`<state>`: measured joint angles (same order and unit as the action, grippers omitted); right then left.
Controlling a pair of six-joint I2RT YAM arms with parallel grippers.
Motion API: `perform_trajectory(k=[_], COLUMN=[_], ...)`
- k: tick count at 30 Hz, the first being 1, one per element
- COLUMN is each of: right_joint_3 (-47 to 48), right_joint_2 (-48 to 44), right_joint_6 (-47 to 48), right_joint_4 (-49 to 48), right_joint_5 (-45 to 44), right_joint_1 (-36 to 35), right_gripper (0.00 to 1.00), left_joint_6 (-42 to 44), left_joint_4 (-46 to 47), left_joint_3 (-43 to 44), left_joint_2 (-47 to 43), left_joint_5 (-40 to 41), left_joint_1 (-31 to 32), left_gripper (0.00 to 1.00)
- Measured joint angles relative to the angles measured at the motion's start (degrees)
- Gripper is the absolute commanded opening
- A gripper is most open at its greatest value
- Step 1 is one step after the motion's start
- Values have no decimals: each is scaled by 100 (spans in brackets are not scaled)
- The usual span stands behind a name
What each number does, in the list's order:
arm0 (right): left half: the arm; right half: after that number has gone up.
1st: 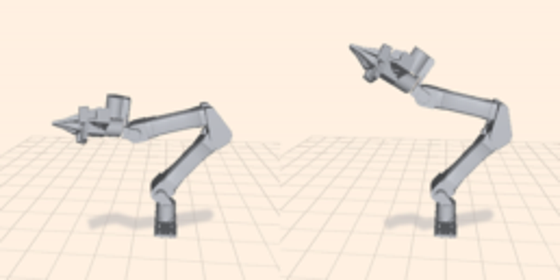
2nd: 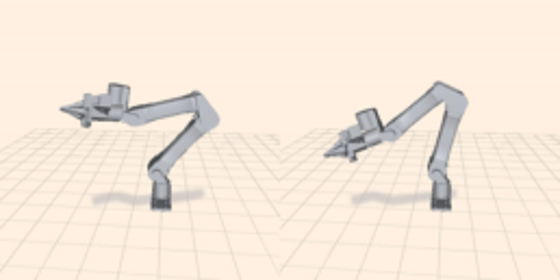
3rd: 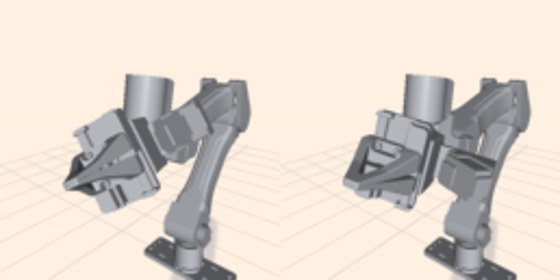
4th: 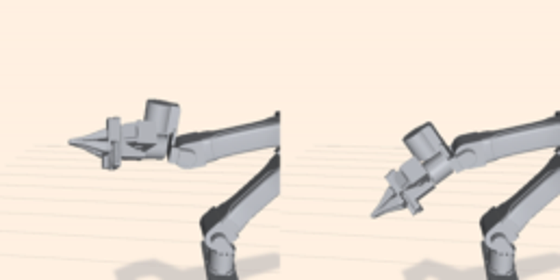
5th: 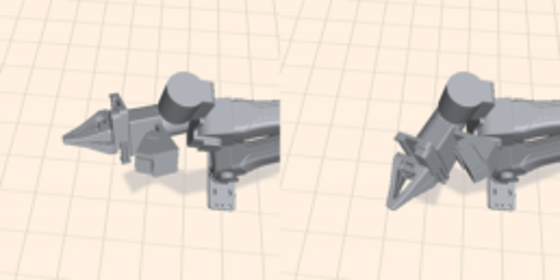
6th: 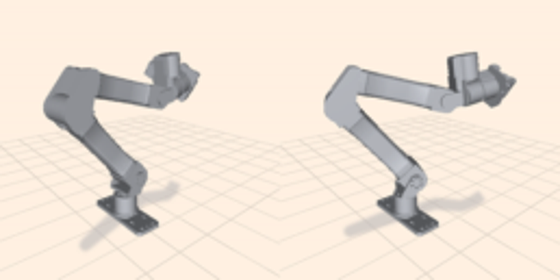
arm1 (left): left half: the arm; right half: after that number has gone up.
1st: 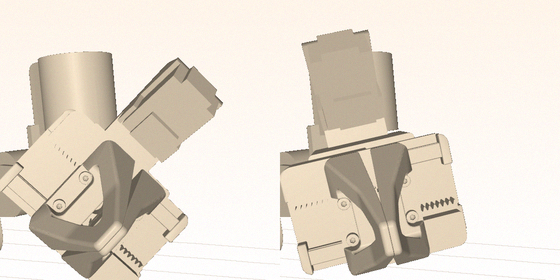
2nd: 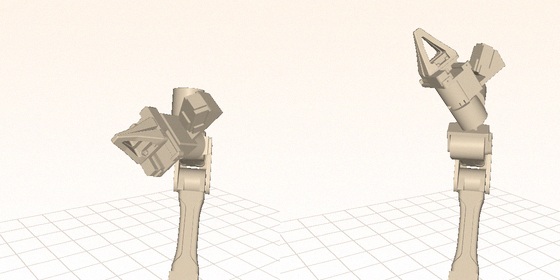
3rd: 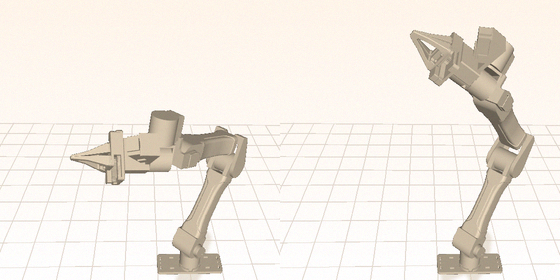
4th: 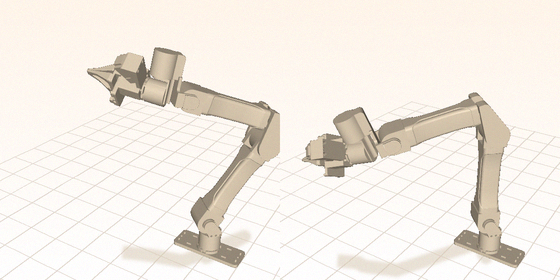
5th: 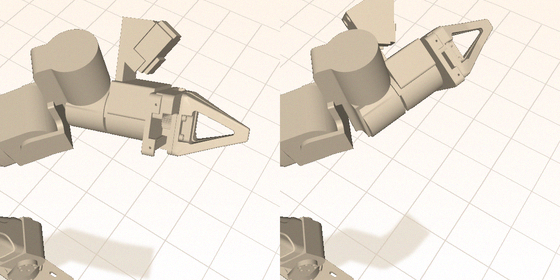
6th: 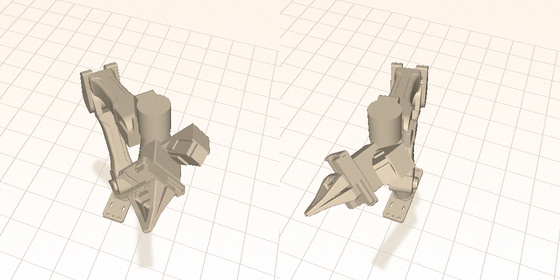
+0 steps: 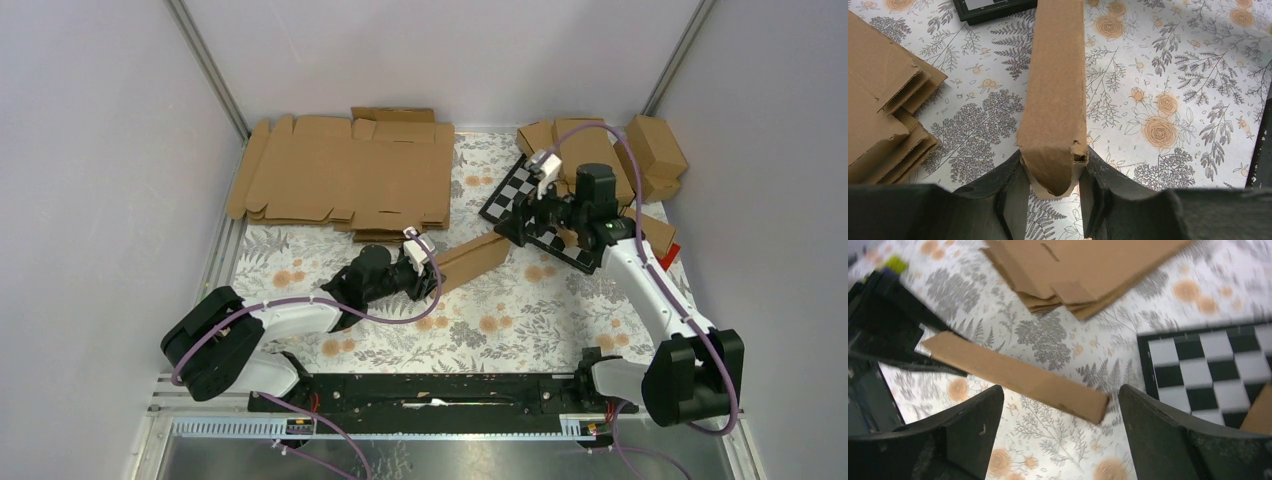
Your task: Fold the paper box
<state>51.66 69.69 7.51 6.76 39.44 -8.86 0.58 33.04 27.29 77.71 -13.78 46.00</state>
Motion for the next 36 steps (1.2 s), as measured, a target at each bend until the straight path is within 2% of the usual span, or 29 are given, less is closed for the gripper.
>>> perform_trajectory(k=[7,12,15,17,29,32,36], right_joint_3=[330,643,750,852,1043,1043,1036], right_joint_2=[225,828,1172,1276,1668,1663,1635], right_joint_6=[3101,4454,5001,5187,5532,5523,5477], right_joint_4=[1088,2116,2337,2404,2468,2424,2400], right_joint_5=[1139,1169,1038,984,136,31,-114], right_joint_1=[-442,-728,-942,-992,-1414,-1436,-1440], right_gripper=[92,90,88,84,79,72,57], left_joint_6=[0,0,-2,2,70,90,83], left_joint_4=[-42,-44,-83,-101,-168,-166,-164], left_joint_3=[0,0,-4,-9,-7,-9,-7], left_joint_2=[-48,-48,-48,-50,-52,-52,-52], left_joint_5=[-105,-142,-153,-162,-144,-142,-142], left_joint_1=[2,2,7,9,42,42,52], left_gripper=[13,13,13,13,13,14,24])
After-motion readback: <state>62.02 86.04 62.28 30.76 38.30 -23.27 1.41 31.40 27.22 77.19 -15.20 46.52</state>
